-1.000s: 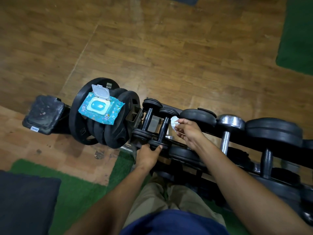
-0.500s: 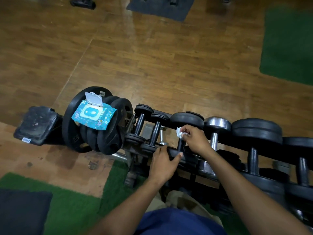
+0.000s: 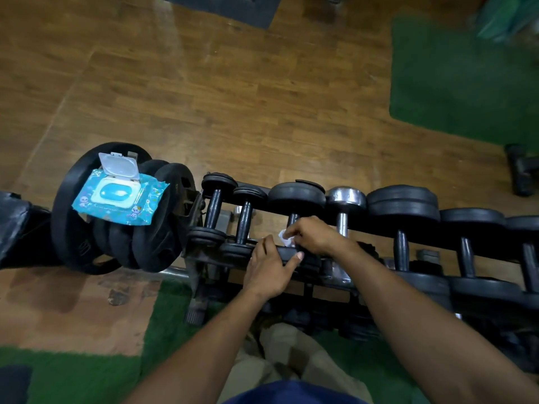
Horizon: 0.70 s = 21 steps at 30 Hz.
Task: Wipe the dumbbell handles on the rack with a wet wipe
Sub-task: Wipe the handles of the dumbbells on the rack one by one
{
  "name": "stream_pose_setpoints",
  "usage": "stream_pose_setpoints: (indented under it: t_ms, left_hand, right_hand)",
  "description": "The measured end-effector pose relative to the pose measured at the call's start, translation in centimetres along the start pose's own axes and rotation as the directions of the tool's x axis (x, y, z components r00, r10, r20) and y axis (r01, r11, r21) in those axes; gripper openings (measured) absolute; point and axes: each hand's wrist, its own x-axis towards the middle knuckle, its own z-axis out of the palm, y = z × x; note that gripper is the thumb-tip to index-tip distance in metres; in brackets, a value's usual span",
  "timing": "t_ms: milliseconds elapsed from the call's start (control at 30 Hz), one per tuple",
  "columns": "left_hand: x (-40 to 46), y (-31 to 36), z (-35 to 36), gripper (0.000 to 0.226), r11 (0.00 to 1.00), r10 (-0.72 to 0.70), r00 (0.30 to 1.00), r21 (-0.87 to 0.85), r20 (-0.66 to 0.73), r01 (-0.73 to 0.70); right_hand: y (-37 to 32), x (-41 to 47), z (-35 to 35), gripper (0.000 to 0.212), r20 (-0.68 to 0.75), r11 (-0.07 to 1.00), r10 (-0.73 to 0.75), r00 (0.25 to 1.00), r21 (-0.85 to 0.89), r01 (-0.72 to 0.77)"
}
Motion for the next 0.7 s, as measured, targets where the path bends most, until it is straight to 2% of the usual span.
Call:
stream_pose_setpoints:
  t_ms: [67,133,333,500,633,700]
  left_hand:
    - [0.1,-0.2,0.1,0.098,1.0,0.01,1.0,0.001,0.008,-0.01]
    - [0.1,-0.3,0.1,0.097,1.0,0.014,1.0,0.002,0.001,-0.014]
    - [0.0,0.0,-0.1,0.097,1.0,0.029,0.999,0.01,-0.018,-0.029]
    - [-0.1,0.1,-0.3,0.098,0.999,0.012,1.0,0.031,-0.007,-0.012]
    - [0.0,0.0,-0.3,0.099,0.999,-0.001,1.0,0.039,-0.021,0.001]
    - [-0.2,0.3,-0.1,0.101,0.999,-0.022,0.999,0.034,-0.027,0.023]
  right_hand:
    - [0.1,-0.3,0.6,0.033,-0.146,0.998,0.053,0.988,-0.022,-0.056]
    - [0.1,-0.8,1.3,0.035,-0.213,0.997,0.078,0.974,0.0,-0.08]
    - [0.4,-1.5,1.0,0.03,-0.071,0.999,0.014,0.997,0.04,-0.011]
    - [0.3,-0.4,0.6,0.035,-0.206,0.998,0.048,0.977,0.04,-0.041]
    - [0.2,-0.1,0.2,0.033,0.077,0.997,-0.074,0.994,-0.02,0.075]
    - [0.6,0.0,-0.3,0.034,0.115,0.997,-0.077,0.99,0.002,0.078]
